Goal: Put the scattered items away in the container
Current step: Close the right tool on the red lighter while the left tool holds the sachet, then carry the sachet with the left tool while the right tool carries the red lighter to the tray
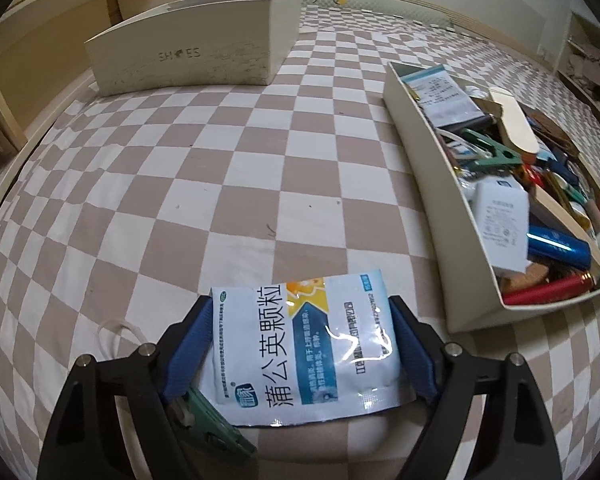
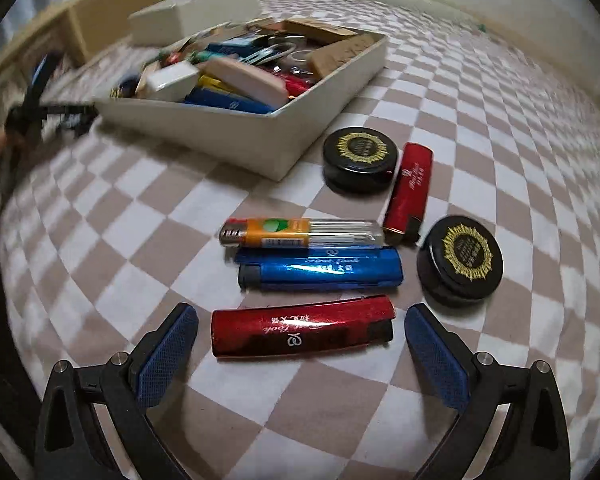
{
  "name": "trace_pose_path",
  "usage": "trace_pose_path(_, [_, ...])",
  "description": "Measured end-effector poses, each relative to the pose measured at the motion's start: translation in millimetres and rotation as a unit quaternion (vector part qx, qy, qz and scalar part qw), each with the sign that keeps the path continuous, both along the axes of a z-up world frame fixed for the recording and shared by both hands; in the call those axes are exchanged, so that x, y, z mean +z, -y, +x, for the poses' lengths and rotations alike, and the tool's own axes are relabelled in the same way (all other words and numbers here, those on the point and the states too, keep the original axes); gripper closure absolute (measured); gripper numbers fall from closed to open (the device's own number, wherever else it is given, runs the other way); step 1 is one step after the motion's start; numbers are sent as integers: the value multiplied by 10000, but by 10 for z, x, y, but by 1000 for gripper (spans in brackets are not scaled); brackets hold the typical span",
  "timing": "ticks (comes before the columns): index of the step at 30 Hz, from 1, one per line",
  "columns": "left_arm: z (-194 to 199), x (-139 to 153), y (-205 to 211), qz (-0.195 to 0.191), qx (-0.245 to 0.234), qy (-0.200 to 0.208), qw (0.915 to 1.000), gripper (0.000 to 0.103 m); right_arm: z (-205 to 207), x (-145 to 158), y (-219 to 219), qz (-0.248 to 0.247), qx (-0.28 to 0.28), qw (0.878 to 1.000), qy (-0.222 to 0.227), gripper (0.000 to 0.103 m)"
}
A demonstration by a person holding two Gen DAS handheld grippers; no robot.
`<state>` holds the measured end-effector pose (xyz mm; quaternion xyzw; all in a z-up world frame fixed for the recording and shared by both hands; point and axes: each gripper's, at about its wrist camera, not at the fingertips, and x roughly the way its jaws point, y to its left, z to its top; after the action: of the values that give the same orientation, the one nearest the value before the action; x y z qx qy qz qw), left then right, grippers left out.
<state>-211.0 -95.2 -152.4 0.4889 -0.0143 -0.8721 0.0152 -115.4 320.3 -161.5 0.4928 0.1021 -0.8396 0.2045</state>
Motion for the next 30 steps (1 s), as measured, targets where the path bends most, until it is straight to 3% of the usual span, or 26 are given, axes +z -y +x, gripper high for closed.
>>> trace_pose_path(6, [145, 100, 3, 53, -98, -39, 9999, 19, -11, -7, -28, 174, -207, 9996, 45, 0])
trace_pose_path(10, [276, 219, 18, 105, -150, -154, 9997, 19, 18, 23, -37, 125, -403, 9991, -41, 19])
trace_pose_path(18, [524, 411, -6, 205, -203, -351, 9990, 19, 78, 12, -27, 119, -940, 9955, -60, 19])
trace_pose_path(22, [622, 410, -22, 302, -161, -382, 9987, 19, 93, -2, 65, 329, -1144, 9928, -109, 19])
trace_pose_path(30, [813, 441, -113, 513, -142, -480, 9974, 19, 224, 49, 110, 196, -1558, 9876, -74, 19])
